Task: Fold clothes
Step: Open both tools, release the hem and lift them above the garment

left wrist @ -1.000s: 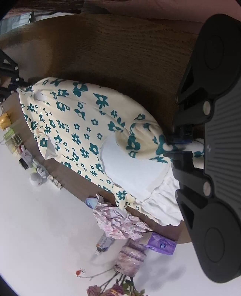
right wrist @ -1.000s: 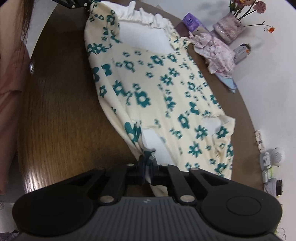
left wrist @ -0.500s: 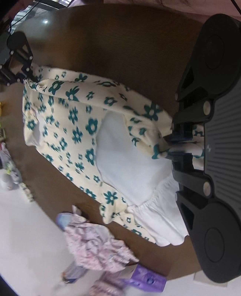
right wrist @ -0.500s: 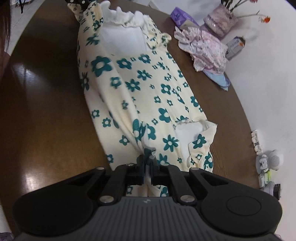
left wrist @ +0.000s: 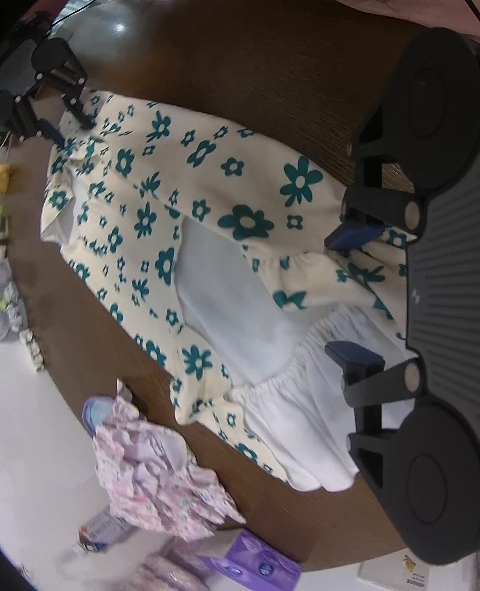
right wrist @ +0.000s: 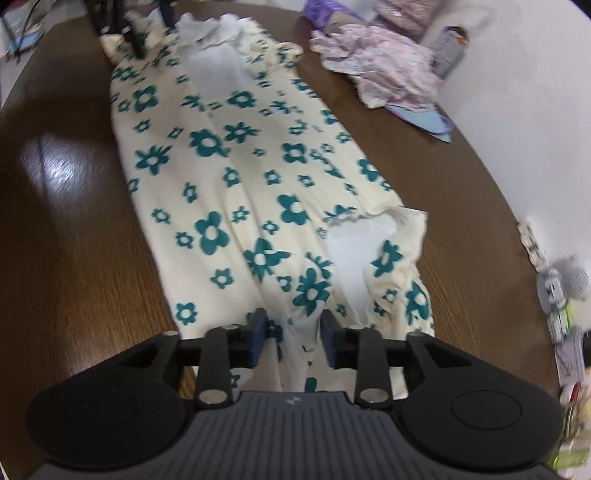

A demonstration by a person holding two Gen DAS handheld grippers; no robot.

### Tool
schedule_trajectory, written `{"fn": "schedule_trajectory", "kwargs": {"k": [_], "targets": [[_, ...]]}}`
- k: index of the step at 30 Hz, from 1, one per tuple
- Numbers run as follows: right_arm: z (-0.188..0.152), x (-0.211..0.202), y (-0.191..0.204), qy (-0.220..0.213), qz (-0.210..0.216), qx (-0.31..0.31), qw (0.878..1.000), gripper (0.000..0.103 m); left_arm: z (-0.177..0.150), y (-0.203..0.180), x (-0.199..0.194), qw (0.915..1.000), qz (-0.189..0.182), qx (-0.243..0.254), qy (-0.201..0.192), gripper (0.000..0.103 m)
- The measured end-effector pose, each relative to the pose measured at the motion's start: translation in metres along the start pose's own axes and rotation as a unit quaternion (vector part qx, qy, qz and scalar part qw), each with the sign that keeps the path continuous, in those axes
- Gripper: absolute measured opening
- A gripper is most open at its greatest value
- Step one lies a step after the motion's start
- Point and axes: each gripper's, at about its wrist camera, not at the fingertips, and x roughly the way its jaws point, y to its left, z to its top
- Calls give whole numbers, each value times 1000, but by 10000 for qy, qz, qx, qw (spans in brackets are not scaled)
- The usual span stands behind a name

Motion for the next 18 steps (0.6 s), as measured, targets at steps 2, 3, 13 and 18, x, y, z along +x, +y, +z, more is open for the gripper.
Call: {"fn": "schedule_trajectory", "kwargs": {"k": [2, 3, 13, 18], "targets": [[-4, -5, -3, -105, -47, 241, 9996, 36, -7, -1, -7, 9999, 36, -108, -104, 56], [-6, -9, -5, -187, -75, 395, 9990, 37, -11, -1, -10, 9997, 43, -188, -149, 56], [-20, -34, 19, -836, 110, 1242, 9887, 32, -52, 6, -26, 9958, 314, -838, -191, 55], [-31, -21, 30, -679, 68, 1522, 9860, 22, -60, 17, -15, 9944, 403, -963, -148, 11]]}}
